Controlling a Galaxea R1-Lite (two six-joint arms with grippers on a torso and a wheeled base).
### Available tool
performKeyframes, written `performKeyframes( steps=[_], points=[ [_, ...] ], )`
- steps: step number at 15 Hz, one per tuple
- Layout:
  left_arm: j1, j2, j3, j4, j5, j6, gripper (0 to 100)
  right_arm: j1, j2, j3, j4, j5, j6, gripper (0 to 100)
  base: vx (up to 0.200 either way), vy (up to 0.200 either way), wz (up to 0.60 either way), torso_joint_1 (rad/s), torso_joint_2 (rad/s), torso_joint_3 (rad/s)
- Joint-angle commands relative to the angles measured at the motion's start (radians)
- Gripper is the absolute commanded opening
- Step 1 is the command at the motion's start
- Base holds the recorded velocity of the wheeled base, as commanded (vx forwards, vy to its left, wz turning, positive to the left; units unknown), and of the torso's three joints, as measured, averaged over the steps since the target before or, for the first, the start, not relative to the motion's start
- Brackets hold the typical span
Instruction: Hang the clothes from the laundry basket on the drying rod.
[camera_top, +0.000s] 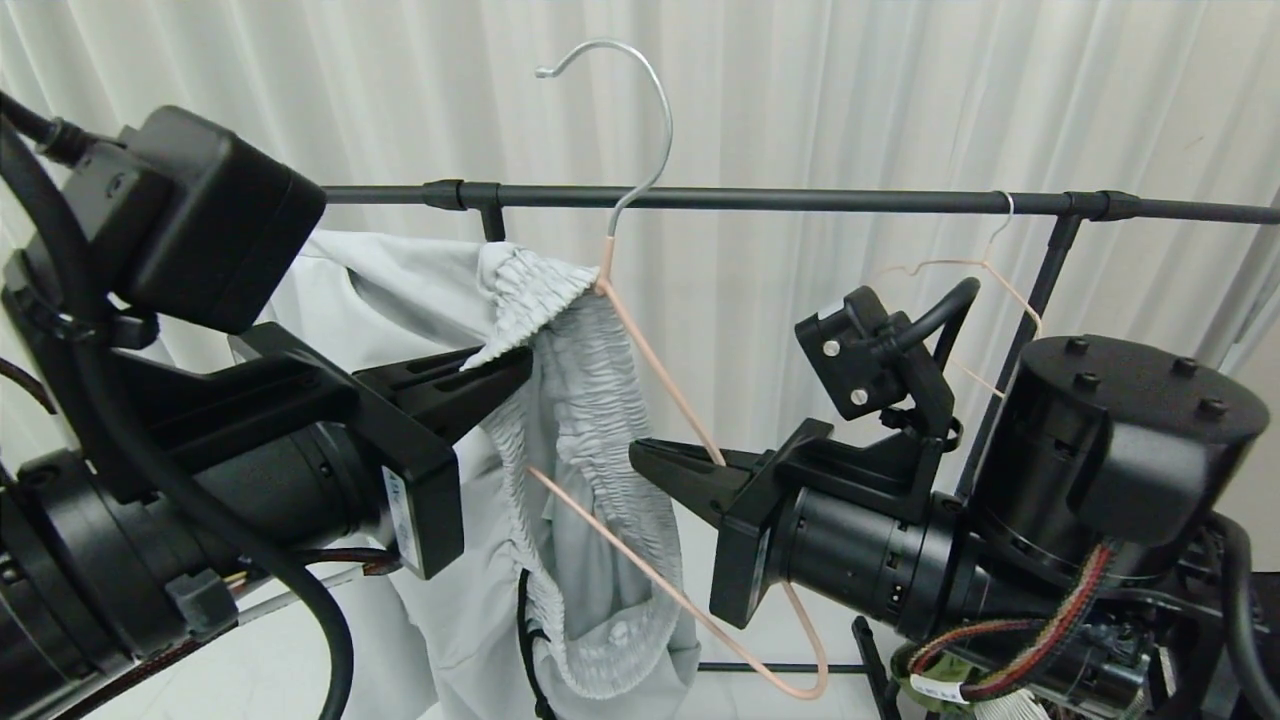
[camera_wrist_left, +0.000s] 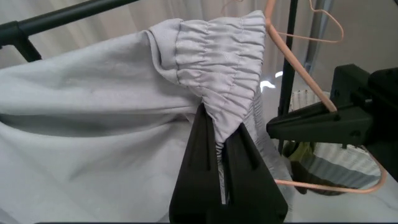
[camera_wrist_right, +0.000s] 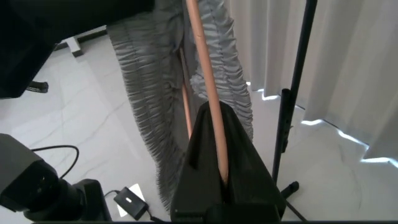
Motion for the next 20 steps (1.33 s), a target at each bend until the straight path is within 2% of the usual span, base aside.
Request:
performKeyframes(
  steps=[1, 7, 9, 12, 13, 14, 16, 17, 19, 20],
  points=[
    [0.001, 0.005, 0.009, 0.000, 0.000, 0.000, 100, 0.001, -0.004, 0.006, -0.004, 0.001, 0.000, 0, 0.000, 0.000, 0.00, 0.000, 0.00, 0.000],
    [0.001, -0.007, 0.032, -0.002, -0.001, 0.008, 100, -0.002, -0.028, 0.006, -0.006, -0.006, -0.001, 0, 0.000, 0.000, 0.00, 0.000, 0.00, 0.000],
    [0.002, -0.044, 0.074, -0.002, -0.001, 0.048, 100, -0.018, -0.031, 0.008, -0.006, -0.007, -0.004, 0, 0.000, 0.000, 0.00, 0.000, 0.00, 0.000],
    [0.018, -0.176, 0.137, 0.001, 0.008, 0.221, 100, -0.087, -0.039, 0.020, -0.006, 0.001, -0.047, 0, 0.000, 0.000, 0.00, 0.000, 0.00, 0.000],
    [0.038, -0.190, 0.137, 0.001, 0.011, 0.249, 100, -0.090, -0.044, 0.026, -0.006, 0.001, -0.047, 0, 0.000, 0.000, 0.00, 0.000, 0.00, 0.000],
    [0.128, -0.205, 0.124, 0.001, 0.019, 0.316, 100, -0.090, -0.061, 0.046, -0.004, 0.011, -0.055, 0, 0.000, 0.000, 0.00, 0.000, 0.00, 0.000],
    [0.265, -0.190, 0.101, 0.001, 0.016, 0.395, 100, -0.090, -0.079, 0.088, -0.003, 0.037, -0.095, 0, 0.000, 0.000, 0.00, 0.000, 0.00, 0.000],
    [0.295, -0.173, 0.095, 0.001, 0.005, 0.421, 100, -0.088, -0.081, 0.106, -0.004, 0.048, -0.113, 0, 0.000, 0.000, 0.00, 0.000, 0.00, 0.000],
    [0.294, -0.142, 0.088, 0.000, -0.012, 0.450, 100, -0.071, -0.079, 0.120, -0.004, 0.053, -0.121, 0, 0.000, 0.000, 0.00, 0.000, 0.00, 0.000],
    [0.294, -0.131, 0.083, 0.000, -0.021, 0.491, 100, -0.061, -0.077, 0.118, -0.004, 0.053, -0.121, 0, 0.000, 0.000, 0.00, 0.000, 0.00, 0.000]
  ],
)
